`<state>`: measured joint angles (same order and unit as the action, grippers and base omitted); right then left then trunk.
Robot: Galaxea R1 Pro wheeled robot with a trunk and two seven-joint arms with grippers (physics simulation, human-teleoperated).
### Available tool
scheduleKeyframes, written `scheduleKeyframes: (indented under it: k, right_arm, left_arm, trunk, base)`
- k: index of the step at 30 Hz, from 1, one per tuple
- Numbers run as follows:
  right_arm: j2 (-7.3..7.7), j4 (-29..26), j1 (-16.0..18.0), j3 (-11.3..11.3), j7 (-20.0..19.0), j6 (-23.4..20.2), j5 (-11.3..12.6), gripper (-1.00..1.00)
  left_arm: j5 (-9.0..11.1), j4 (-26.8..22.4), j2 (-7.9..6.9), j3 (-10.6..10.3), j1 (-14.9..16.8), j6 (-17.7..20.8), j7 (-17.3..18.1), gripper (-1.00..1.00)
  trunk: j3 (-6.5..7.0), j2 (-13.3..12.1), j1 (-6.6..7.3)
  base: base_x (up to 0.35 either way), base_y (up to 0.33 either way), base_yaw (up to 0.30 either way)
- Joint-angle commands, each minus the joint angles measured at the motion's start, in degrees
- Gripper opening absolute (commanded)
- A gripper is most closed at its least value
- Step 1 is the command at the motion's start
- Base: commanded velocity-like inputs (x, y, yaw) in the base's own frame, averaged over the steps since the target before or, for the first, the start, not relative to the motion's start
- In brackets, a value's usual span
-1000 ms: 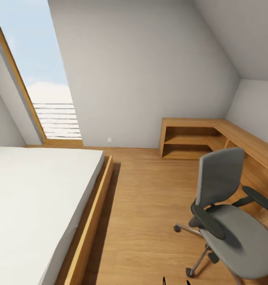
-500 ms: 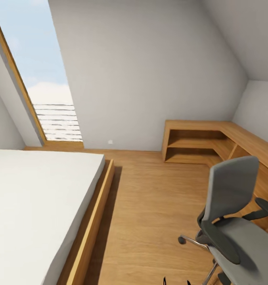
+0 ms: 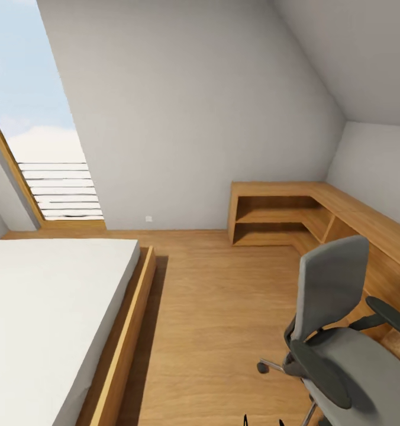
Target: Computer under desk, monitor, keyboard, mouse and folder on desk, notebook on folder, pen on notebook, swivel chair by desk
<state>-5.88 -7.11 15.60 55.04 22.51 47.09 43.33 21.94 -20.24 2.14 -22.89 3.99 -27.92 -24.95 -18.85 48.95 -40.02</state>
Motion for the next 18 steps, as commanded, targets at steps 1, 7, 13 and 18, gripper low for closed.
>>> scheduleKeyframes:
  k: [1,7,13,18]
  right_arm:
    - [-0.02,-0.01,0.05,0.49,0.50,0.04,0.09,1.00]
    - [0.13,0.08,0.05,0.43,0.45,0.02,0.09,1.00]
    - [0.16,0.08,0.05,0.44,0.44,0.02,0.09,1.00]
    - [0.16,0.08,0.05,0.46,0.44,-0.06,0.09,1.00]
  left_arm:
    - [0.30,0.02,-0.03,-0.51,0.05,-0.16,-0.45,1.00]
    - [0.38,0.03,-0.03,-0.51,0.05,-0.04,-0.45,1.00]
    - [0.38,0.03,-0.03,-0.54,0.05,0.01,-0.45,1.00]
    - [0.38,0.03,-0.03,-0.58,0.05,0.05,-0.45,1.00]
  trunk:
    - [-0.06,0.04,-0.04]
    - [-0.06,0.04,-0.04]
    - [-0.06,0.04,-0.04]
    - [-0.06,0.04,-0.04]
  base:
    - [0.326,0.000,-0.019]
    - [0.328,0.010,-0.007]
    - [0.330,0.058,-0.001]
    - [0.327,0.085,0.000]
